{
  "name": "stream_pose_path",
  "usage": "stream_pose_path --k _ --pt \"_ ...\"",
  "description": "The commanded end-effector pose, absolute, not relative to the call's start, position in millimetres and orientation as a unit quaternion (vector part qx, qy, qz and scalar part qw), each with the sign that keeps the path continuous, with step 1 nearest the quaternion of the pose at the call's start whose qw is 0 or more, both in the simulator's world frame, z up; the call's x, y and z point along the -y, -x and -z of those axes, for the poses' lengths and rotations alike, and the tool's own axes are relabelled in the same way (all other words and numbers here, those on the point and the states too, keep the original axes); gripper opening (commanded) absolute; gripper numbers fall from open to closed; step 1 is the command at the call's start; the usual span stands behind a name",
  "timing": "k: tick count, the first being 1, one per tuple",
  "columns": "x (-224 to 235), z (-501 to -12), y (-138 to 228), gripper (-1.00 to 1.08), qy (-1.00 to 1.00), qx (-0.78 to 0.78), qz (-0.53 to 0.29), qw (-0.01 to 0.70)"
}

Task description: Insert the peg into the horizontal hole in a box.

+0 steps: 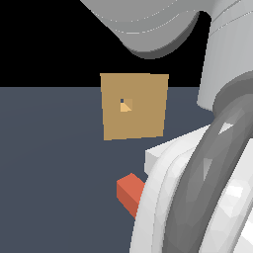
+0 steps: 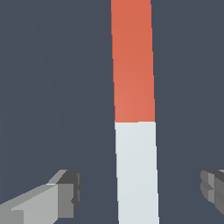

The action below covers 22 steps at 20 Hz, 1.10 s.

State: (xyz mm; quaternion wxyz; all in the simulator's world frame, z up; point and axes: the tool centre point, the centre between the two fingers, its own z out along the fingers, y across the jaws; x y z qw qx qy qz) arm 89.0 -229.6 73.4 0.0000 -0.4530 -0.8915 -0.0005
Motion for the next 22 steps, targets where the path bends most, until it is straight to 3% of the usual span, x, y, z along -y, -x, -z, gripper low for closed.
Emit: stream_pose_path --k 1,14,22 --pt "233 -71 -93 1.0 0.445 0.895 0.0 0.0" --pt "238 -65 -99 1.0 0.437 0.899 0.0 0.0" --pt "237 -28 -98 1.0 0.437 0.9 0.0 0.0"
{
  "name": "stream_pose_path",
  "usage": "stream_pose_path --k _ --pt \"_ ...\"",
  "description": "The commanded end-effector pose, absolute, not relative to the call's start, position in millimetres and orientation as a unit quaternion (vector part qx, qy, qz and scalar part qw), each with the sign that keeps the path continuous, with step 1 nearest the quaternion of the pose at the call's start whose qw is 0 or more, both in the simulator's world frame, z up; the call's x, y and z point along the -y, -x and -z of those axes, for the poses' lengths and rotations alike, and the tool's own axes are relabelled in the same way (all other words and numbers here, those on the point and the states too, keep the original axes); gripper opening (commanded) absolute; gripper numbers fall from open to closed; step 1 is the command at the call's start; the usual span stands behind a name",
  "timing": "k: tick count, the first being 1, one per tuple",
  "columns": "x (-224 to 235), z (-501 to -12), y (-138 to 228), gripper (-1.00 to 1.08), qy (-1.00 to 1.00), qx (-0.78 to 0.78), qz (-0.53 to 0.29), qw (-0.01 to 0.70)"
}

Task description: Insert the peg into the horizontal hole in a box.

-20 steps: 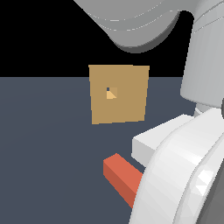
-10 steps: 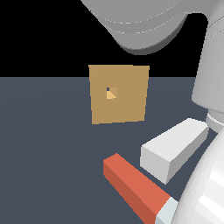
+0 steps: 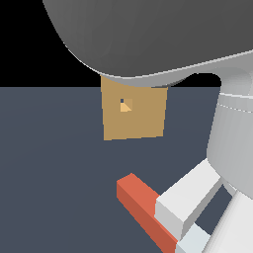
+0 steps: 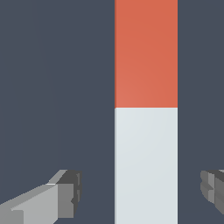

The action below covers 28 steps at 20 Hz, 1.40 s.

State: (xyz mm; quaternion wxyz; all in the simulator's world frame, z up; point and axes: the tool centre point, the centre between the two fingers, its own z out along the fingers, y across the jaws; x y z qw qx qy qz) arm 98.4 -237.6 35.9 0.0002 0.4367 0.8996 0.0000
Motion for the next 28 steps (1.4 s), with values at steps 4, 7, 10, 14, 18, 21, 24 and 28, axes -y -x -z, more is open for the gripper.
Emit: stream_pose_path --k 4,7,10,14,18,21,24,28 --pt "237.7 -17.3 -98.4 1.0 -0.437 -0.9 0.0 0.0" --pt "238.0 -18.0 -99.4 1.0 -0.437 -0.9 0.0 0.0" --pt "238.0 -18.3 -99.5 -1.0 -0.437 -0.9 0.0 0.0" --pt "238.0 -18.3 -99.5 -1.0 -0.437 -0.9 0.0 0.0" --pt "238.0 -18.3 -99.5 -1.0 -0.437 -0.9 0.0 0.0" --pt "237.2 -18.1 -99.1 -1.0 -0.437 -0.9 0.0 0.0" --pt "235.7 -19.1 -97.9 -1.0 -0.439 -0.899 0.0 0.0" --pt "231.1 -21.8 -94.7 -1.0 -0.444 -0.896 0.0 0.0"
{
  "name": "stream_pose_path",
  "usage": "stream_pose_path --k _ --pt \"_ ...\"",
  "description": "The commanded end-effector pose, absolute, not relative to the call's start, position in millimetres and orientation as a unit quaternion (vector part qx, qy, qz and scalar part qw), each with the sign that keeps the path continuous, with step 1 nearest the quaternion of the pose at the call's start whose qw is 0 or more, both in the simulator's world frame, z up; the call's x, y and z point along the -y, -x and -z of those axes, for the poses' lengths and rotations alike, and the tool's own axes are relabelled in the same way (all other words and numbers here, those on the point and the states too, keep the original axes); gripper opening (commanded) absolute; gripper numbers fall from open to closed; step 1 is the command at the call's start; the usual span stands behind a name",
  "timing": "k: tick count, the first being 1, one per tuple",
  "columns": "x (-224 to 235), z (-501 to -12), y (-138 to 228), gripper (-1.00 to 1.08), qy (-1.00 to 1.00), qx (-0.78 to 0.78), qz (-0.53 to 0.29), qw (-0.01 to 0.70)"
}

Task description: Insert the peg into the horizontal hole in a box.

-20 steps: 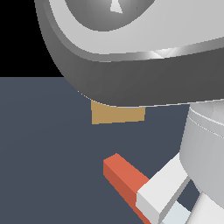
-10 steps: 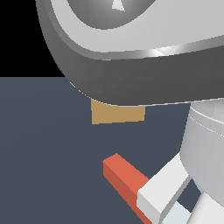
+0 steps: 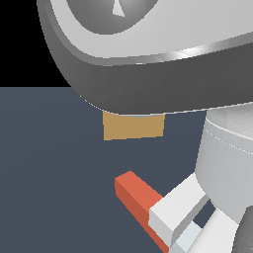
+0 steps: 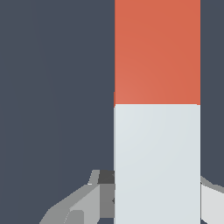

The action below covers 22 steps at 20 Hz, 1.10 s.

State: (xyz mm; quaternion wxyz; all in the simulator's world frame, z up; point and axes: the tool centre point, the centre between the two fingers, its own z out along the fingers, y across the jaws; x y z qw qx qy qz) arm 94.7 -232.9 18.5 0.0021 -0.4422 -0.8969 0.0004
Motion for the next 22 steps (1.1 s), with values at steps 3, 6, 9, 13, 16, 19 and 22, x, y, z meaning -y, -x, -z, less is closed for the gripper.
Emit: stream_pose_path --k 3,6,9,13,16,19,22 --pt "226 -25 -91 -1.0 0.451 0.893 0.0 0.0" --pt "218 -29 -86 -1.0 0.46 0.888 0.0 0.0" --pt "207 -36 -79 -1.0 0.472 0.881 0.0 0.0" --pt "188 -46 -69 -1.0 0.494 0.87 0.0 0.0" --pt "170 -56 -60 -1.0 0.513 0.858 0.0 0.0" --pt "150 -67 -51 -1.0 0.534 0.846 0.0 0.0" --pt "129 -77 -44 -1.0 0.554 0.832 0.0 0.0"
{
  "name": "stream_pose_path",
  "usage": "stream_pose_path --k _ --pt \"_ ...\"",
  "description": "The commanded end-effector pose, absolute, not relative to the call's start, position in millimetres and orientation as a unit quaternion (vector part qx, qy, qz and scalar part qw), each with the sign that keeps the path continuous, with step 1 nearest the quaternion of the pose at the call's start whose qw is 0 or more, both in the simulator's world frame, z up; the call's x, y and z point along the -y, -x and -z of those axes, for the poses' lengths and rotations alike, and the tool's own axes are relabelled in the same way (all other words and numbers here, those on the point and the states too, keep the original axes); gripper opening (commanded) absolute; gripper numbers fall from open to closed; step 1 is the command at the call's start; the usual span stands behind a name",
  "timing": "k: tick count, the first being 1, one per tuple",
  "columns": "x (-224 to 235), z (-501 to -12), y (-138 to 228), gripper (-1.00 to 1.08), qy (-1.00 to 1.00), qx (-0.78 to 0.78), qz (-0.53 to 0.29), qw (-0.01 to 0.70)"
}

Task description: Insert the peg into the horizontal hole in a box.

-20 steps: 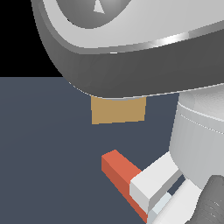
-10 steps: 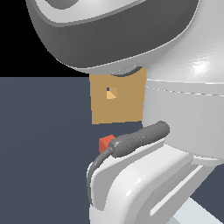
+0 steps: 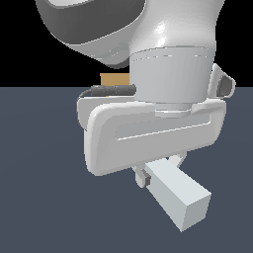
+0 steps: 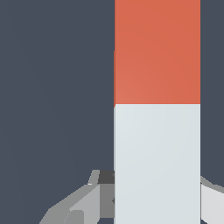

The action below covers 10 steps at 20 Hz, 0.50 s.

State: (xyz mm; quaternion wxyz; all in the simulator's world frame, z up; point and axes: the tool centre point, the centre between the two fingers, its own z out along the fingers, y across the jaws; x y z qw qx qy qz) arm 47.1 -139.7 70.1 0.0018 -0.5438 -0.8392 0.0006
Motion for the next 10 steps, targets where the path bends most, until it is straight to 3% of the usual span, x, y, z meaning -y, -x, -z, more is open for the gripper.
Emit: stream_pose_path --k 1,10 --pt "122 -81 -42 -1.0 0.561 0.828 0.0 0.0" --pt "65 -110 -30 -1.0 0.614 0.789 0.0 0.0"
